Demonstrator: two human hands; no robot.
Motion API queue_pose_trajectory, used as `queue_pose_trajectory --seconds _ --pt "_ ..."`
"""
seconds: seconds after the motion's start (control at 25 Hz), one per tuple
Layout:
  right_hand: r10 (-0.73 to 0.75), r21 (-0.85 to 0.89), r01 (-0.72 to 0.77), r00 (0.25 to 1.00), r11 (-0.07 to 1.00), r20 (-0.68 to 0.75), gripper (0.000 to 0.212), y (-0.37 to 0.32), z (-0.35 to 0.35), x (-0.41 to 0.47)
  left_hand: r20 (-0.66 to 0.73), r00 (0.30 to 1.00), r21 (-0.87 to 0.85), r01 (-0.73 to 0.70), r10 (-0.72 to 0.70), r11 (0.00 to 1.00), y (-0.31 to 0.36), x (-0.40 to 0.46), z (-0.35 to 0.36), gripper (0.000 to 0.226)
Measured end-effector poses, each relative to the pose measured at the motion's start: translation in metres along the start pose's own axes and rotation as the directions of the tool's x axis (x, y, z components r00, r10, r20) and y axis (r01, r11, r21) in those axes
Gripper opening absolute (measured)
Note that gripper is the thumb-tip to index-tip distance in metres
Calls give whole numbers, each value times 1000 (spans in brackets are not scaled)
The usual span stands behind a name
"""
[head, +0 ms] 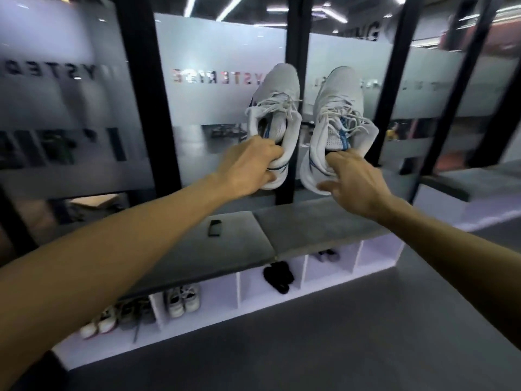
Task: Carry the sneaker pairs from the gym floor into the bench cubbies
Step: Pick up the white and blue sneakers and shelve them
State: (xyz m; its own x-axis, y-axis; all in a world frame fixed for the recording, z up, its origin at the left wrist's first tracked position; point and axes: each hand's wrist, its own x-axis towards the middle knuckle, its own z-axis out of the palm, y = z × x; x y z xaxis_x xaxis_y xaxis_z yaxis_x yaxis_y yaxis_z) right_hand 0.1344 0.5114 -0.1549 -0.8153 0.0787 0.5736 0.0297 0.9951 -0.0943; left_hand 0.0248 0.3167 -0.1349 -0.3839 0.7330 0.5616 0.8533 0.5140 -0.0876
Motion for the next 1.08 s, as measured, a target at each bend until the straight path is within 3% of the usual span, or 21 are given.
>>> queue_pose_trajectory --seconds 0.24,0.52,0.8,1.08 --pt "-219 104 214 975 971 47 33 -60 89 77 7 969 73 247 -248 966 -94 -47 5 28" --pt "-303 156 293 952 943 48 31 -84 196 126 -18 942 140 334 -335 932 -176 -73 69 25" --pt "-356 193 346 934 918 21 27 -76 357 131 -76 930 222 367 -359 904 -228 -106 205 25" --pt "-376 234 364 926 902 9 30 -52 557 69 -20 919 222 387 -393 895 -247 -187 389 26"
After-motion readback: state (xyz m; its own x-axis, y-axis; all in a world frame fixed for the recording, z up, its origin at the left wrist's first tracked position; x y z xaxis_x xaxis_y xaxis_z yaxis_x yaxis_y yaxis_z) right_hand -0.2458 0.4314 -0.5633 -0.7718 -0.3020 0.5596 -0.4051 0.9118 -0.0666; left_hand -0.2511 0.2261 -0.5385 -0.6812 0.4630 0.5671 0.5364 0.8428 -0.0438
